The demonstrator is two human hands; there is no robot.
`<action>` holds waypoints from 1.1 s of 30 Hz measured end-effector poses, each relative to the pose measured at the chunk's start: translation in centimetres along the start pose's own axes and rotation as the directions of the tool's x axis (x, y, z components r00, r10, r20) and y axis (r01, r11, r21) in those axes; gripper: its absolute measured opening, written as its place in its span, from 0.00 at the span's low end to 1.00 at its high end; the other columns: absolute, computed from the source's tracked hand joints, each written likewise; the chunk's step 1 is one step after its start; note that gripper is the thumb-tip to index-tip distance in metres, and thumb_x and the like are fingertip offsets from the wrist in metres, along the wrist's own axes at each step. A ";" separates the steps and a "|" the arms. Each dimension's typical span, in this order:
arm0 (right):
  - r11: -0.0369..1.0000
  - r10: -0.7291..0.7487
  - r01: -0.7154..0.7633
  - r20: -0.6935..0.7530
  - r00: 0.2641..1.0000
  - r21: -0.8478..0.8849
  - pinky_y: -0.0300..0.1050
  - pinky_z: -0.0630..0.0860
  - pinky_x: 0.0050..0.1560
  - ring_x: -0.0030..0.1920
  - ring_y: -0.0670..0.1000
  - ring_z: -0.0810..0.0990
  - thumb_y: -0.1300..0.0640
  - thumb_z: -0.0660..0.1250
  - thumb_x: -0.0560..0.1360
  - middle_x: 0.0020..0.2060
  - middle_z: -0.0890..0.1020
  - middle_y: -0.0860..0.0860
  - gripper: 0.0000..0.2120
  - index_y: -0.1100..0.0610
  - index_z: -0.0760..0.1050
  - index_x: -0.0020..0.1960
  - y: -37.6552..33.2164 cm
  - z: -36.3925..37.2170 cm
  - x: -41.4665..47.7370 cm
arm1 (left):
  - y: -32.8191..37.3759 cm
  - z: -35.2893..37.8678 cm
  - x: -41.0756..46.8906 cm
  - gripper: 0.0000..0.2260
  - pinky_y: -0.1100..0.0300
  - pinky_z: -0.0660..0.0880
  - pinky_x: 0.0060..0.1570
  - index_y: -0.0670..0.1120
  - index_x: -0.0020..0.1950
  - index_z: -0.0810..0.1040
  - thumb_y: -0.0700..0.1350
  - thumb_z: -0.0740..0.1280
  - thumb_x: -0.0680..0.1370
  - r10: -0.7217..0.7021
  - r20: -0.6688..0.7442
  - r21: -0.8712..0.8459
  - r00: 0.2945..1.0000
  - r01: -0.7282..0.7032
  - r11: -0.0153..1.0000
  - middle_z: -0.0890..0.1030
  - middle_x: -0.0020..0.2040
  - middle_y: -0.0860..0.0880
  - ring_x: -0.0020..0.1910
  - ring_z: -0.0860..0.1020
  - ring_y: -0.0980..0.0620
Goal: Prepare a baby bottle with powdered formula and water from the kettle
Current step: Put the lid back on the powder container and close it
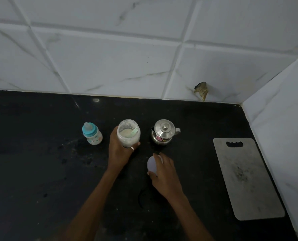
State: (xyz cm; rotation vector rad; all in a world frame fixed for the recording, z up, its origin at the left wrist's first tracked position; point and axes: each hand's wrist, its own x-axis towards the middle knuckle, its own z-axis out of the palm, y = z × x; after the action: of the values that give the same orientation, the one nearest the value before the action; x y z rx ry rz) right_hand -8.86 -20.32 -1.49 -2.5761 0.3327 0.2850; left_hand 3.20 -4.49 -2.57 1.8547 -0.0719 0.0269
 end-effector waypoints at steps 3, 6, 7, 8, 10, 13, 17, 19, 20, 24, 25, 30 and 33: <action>0.999 -0.013 0.015 -0.043 0.999 0.047 0.45 0.66 0.72 0.76 0.52 0.60 0.48 0.70 0.78 0.77 0.62 0.49 0.34 0.50 0.60 0.79 -1.0 -1.1 0.1 | 0.8 -0.7 0.1 0.44 0.62 0.72 0.67 0.77 0.65 0.65 0.43 0.85 0.65 0.028 0.016 -0.002 0.999 -0.028 1.000 0.74 0.66 0.60 0.67 0.74 0.63; 0.987 -0.053 0.067 -0.103 0.993 0.145 0.43 0.67 0.70 0.76 0.50 0.61 0.47 0.72 0.77 0.77 0.63 0.47 0.36 0.49 0.59 0.80 -2.7 -3.4 0.1 | 2.5 -1.7 0.3 0.41 0.62 0.74 0.66 0.70 0.67 0.69 0.42 0.85 0.65 0.076 0.044 -0.034 0.996 -0.075 0.997 0.75 0.65 0.61 0.66 0.76 0.60; 0.978 -0.070 0.093 -0.125 0.990 0.186 0.42 0.67 0.70 0.76 0.48 0.61 0.47 0.72 0.77 0.78 0.62 0.46 0.37 0.47 0.59 0.80 -3.4 -4.5 0.0 | 3.4 -2.2 0.3 0.40 0.61 0.76 0.64 0.68 0.66 0.71 0.41 0.85 0.65 0.115 0.048 -0.048 0.992 -0.113 0.992 0.77 0.64 0.62 0.65 0.78 0.60; 0.969 -0.090 0.121 -0.149 0.985 0.217 0.42 0.67 0.69 0.75 0.46 0.61 0.47 0.73 0.76 0.78 0.63 0.45 0.37 0.46 0.59 0.80 -4.2 -5.7 -0.1 | 4.4 -2.6 0.3 0.39 0.63 0.76 0.62 0.69 0.65 0.72 0.39 0.85 0.65 0.146 0.054 -0.058 0.988 -0.142 0.988 0.78 0.62 0.65 0.63 0.79 0.61; 0.954 -0.140 0.188 -0.208 0.968 0.233 0.40 0.66 0.67 0.73 0.43 0.63 0.46 0.74 0.75 0.76 0.65 0.43 0.37 0.46 0.61 0.79 -5.9 -8.4 -0.3 | 6.5 -3.5 0.2 0.39 0.64 0.78 0.58 0.71 0.61 0.73 0.36 0.84 0.66 0.191 0.064 -0.070 0.980 -0.186 0.980 0.80 0.59 0.66 0.59 0.80 0.61; 0.925 -0.208 0.278 -0.266 0.941 0.260 0.39 0.66 0.67 0.70 0.41 0.65 0.46 0.75 0.74 0.73 0.67 0.41 0.37 0.46 0.62 0.79 -8.9 -12.8 -0.5 | 9.4 -4.8 -0.2 0.36 0.53 0.81 0.58 0.68 0.63 0.75 0.35 0.82 0.67 0.235 0.088 -0.098 0.968 -0.227 0.969 0.83 0.59 0.59 0.60 0.82 0.54; 0.889 -0.321 0.390 -0.281 0.904 0.240 0.42 0.67 0.70 0.71 0.43 0.66 0.47 0.76 0.74 0.74 0.68 0.42 0.38 0.43 0.61 0.79 -12.7 -18.2 -0.5 | 14.2 -6.6 -0.3 0.42 0.66 0.80 0.51 0.75 0.59 0.75 0.28 0.78 0.68 0.307 0.127 -0.100 0.943 -0.295 0.950 0.83 0.55 0.68 0.55 0.83 0.64; 0.868 -0.386 0.446 -0.268 0.883 0.217 0.41 0.66 0.69 0.71 0.42 0.66 0.47 0.76 0.74 0.74 0.68 0.41 0.37 0.42 0.61 0.78 -14.4 -20.5 -0.4 | 16.4 -7.8 -0.1 0.37 0.59 0.83 0.48 0.68 0.60 0.79 0.28 0.78 0.68 0.329 0.180 -0.101 0.927 -0.316 0.943 0.85 0.52 0.63 0.52 0.85 0.59; 0.858 -0.424 0.476 -0.256 0.869 0.195 0.42 0.67 0.69 0.71 0.42 0.67 0.48 0.76 0.75 0.74 0.68 0.41 0.37 0.42 0.62 0.78 -15.1 -21.6 -0.3 | 16.8 -8.2 0.2 0.30 0.49 0.84 0.50 0.59 0.62 0.80 0.32 0.80 0.69 0.344 0.209 -0.105 0.915 -0.329 0.938 0.87 0.53 0.55 0.53 0.86 0.52; 0.821 -0.552 0.562 -0.106 0.827 0.103 0.44 0.67 0.69 0.71 0.44 0.67 0.54 0.76 0.74 0.73 0.68 0.43 0.36 0.42 0.64 0.77 -17.3 -24.7 0.3 | 18.7 -10.2 1.0 0.19 0.38 0.83 0.47 0.50 0.58 0.81 0.39 0.78 0.69 0.346 0.284 -0.051 0.894 -0.346 0.937 0.87 0.45 0.46 0.46 0.87 0.44; 0.810 -0.578 0.581 -0.058 0.814 0.081 0.44 0.67 0.70 0.72 0.44 0.67 0.55 0.76 0.74 0.72 0.68 0.43 0.36 0.42 0.65 0.77 -17.7 -25.2 0.4 | 19.3 -10.5 1.0 0.19 0.40 0.83 0.47 0.51 0.57 0.81 0.39 0.78 0.68 0.351 0.293 -0.022 0.889 -0.360 0.933 0.87 0.45 0.47 0.45 0.87 0.45; 0.770 -0.634 0.639 0.122 0.764 0.000 0.44 0.66 0.71 0.71 0.46 0.66 0.61 0.75 0.74 0.71 0.69 0.43 0.35 0.44 0.68 0.76 -19.4 -26.8 0.5 | 21.5 -12.2 0.4 0.40 0.64 0.81 0.47 0.77 0.56 0.74 0.35 0.83 0.64 0.440 0.253 -0.025 0.862 -0.449 0.893 0.82 0.53 0.69 0.52 0.83 0.63; 0.744 -0.646 0.666 0.192 0.739 -0.061 0.45 0.66 0.72 0.71 0.46 0.66 0.63 0.74 0.73 0.70 0.69 0.44 0.35 0.46 0.69 0.76 -20.1 -27.2 0.3 | 22.7 -12.8 -0.1 0.47 0.70 0.79 0.44 0.83 0.51 0.71 0.29 0.81 0.64 0.408 0.288 0.014 0.866 -0.430 0.903 0.79 0.48 0.77 0.48 0.81 0.71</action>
State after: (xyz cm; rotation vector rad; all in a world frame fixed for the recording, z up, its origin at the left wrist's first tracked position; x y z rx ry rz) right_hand 0.98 -17.84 30.81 -2.5766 -0.6834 0.2455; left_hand 1.95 1.49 22.75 1.8774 -0.6831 0.0718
